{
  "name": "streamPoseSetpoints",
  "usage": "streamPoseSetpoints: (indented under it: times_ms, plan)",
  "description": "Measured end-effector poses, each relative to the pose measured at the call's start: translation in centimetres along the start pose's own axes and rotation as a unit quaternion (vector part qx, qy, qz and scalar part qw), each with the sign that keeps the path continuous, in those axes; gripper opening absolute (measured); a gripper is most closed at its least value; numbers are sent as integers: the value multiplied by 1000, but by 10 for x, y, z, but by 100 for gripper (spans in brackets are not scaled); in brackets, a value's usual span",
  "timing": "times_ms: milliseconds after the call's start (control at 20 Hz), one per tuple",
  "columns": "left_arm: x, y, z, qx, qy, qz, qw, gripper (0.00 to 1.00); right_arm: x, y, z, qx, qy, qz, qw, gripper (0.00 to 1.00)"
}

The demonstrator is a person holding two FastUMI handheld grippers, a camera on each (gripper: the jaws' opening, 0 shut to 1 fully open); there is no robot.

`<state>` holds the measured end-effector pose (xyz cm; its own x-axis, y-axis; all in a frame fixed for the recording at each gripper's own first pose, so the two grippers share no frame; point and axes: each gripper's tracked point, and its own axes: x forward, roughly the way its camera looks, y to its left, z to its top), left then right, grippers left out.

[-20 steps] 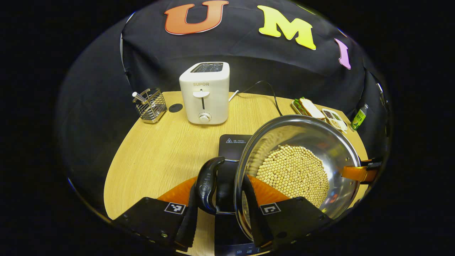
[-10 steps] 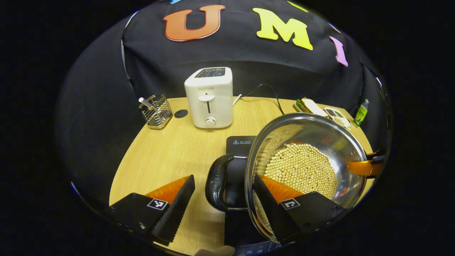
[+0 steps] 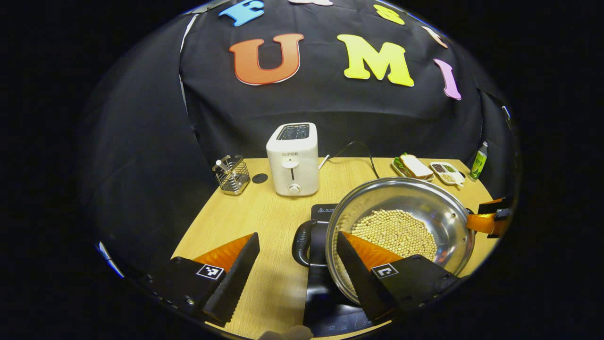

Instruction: First push the handle of the pot to place it horizontally, then grasp the pot with both hands and set it on the induction cooktop.

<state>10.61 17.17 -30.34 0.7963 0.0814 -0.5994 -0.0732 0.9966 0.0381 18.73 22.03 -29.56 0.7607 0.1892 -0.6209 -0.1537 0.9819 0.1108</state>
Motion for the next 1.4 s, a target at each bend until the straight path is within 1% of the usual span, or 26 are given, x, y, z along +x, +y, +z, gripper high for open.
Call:
streamPoseSetpoints:
  times_ms: [50, 100, 150, 200, 250, 300, 350, 400, 600, 650, 700, 750, 800, 850, 900, 950, 1000, 1100, 1300, 1400]
  plan:
    - [-8, -5, 5, -1, -8, 1, 1000, 98, -7, -5, 1, -7, -6, -4, 1000, 83]
    - [-17, -10, 8, -1, -16, 1, 1000, 98, -15, -10, 3, -12, -13, -8, 1000, 83]
    - [-26, -16, 12, 0, -24, 1, 1000, 98, -21, -13, 5, -15, -21, -9, 1000, 87]
    - [-34, -22, 17, 1, -34, 2, 999, 98, -28, -19, 8, -18, -28, -13, 999, 83]
    - [-42, -30, 20, 3, -40, 1, 999, 97, -37, -27, 10, -18, -37, -16, 999, 83]
    - [-50, -39, 23, 6, -46, -1, 999, 97, -44, -32, 12, -17, -43, -16, 999, 87]
    - [-58, -48, 26, 10, -54, -2, 998, 97, -53, -40, 13, -15, -49, -18, 999, 87]
    - [-64, -55, 31, 11, -60, -4, 998, 98, -62, -49, 14, -13, -54, -22, 998, 83]
    - [-96, -98, 44, 7, -76, -12, 997, 97, -97, -87, 17, -14, -79, -31, 996, 83]
    - [-104, -109, 47, 5, -79, -13, 997, 98, -106, -98, 18, -15, -82, -32, 996, 83]
    - [-112, -120, 51, 3, -81, -13, 997, 97, -116, -108, 19, -18, -87, -32, 996, 87]
    - [-120, -132, 55, 1, -84, -17, 996, 97, -127, -119, 21, -23, -94, -34, 995, 83]
    - [-130, -144, 61, 5, -91, -18, 996, 97, -138, -130, 25, -26, -104, -37, 994, 86]
    - [-139, -153, 68, 9, -99, -16, 995, 98, -150, -140, 30, -25, -114, -39, 992, 87]
    - [-148, -163, 76, 14, -108, -17, 994, 97, -161, -147, 33, -26, -121, -37, 992, 83]
    - [-159, -174, 84, 18, -118, -17, 993, 97, -173, -156, 36, -26, -131, -35, 990, 86]
    - [-167, -183, 93, 20, -126, -19, 992, 97, -183, -166, 41, -27, -137, -37, 989, 93]
    - [-189, -202, 113, 24, -150, -22, 988, 97, -209, -184, 55, -28, -162, -39, 986, 100]
    - [-235, -232, 151, 26, -203, -24, 978, 97, -264, -210, 81, -34, -219, -46, 974, 100]
    - [-257, -240, 168, 24, -227, -20, 973, 97, -293, -221, 94, -23, -251, -48, 967, 100]
